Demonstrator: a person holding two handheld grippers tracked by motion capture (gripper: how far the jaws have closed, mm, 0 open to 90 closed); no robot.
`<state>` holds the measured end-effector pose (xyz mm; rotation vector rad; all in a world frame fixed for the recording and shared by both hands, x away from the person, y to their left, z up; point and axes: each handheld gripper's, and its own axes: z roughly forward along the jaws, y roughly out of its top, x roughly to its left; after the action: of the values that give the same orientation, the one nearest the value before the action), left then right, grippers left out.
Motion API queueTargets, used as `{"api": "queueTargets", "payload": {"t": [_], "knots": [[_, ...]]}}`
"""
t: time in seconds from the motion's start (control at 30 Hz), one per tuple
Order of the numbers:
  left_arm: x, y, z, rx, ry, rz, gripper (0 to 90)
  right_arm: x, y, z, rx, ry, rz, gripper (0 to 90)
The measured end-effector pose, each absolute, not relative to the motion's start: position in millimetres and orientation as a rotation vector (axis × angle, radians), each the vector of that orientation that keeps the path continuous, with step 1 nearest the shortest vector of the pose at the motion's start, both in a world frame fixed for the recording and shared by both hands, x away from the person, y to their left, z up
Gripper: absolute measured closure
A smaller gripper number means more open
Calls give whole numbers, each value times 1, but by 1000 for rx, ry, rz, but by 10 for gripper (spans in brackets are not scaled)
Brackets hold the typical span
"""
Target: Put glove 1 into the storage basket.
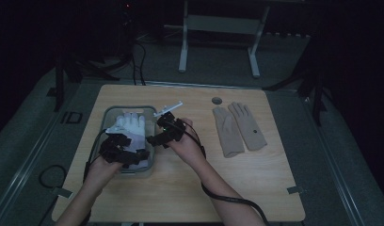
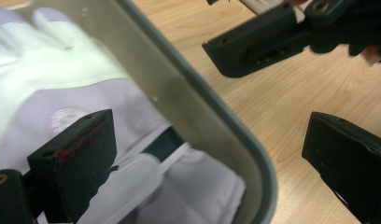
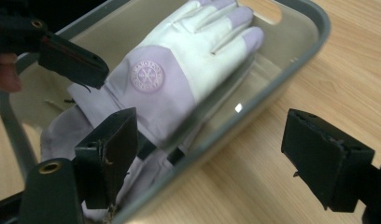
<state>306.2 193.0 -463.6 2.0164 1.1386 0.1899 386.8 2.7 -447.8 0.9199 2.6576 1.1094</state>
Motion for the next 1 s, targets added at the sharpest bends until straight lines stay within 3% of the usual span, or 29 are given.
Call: {"api": "queueTargets", "payload": {"t": [0.5, 1.0], "knots": [[300, 129, -474, 2151, 903, 162, 44, 386, -64, -449, 981, 2565, 1116, 183], [289, 89, -494, 2161, 719, 111, 43, 393, -136, -471, 1028, 2493, 1115, 177]]}}
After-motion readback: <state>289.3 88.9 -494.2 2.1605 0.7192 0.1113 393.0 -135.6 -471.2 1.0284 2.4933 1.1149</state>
